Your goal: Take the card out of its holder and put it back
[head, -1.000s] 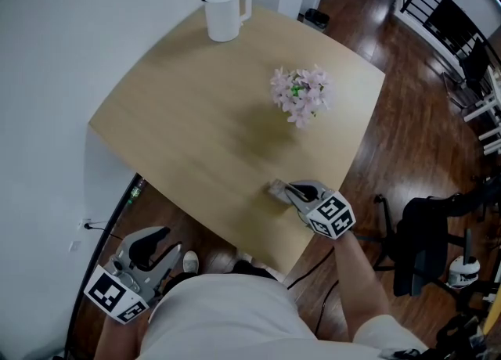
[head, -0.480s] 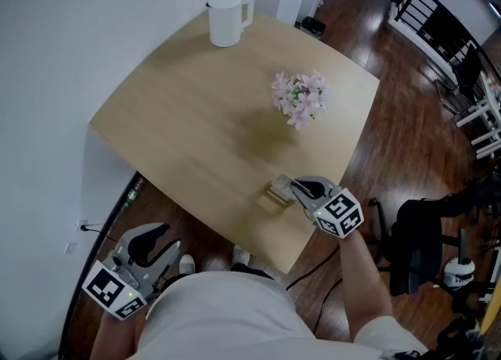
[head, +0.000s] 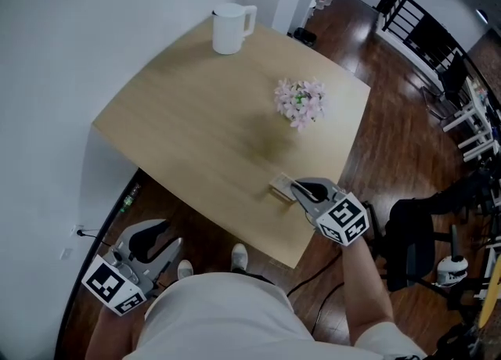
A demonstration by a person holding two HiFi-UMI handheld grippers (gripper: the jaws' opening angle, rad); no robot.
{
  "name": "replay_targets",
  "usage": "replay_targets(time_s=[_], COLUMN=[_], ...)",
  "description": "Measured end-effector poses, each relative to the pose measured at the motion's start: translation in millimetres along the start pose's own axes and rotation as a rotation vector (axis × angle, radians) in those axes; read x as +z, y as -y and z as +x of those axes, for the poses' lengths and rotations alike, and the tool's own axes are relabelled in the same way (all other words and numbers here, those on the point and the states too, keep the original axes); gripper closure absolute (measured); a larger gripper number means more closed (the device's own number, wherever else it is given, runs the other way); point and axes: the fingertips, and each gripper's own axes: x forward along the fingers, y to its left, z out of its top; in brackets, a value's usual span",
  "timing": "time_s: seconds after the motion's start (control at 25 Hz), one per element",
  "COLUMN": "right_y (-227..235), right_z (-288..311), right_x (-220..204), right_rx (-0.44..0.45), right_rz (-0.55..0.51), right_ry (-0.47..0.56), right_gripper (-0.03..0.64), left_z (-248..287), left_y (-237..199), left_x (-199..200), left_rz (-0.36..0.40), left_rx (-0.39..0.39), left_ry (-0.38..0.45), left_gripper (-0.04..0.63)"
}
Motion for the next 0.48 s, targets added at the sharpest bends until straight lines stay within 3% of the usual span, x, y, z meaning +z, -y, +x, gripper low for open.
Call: replay_targets(time_s=[0.48], right_y=[-149.2], right_z=[14.6], right_x=[64.3], right_rx=[0.02], right_rz=[-0.032], right_ry=[0.016], right_gripper=[0.595], left_z=[-96.0], left_y=[-25.5], left_x=[-17.2], left_rz=[0.013], left_rx=[-0.046], left_ry=[0.027], left_gripper=[0.456])
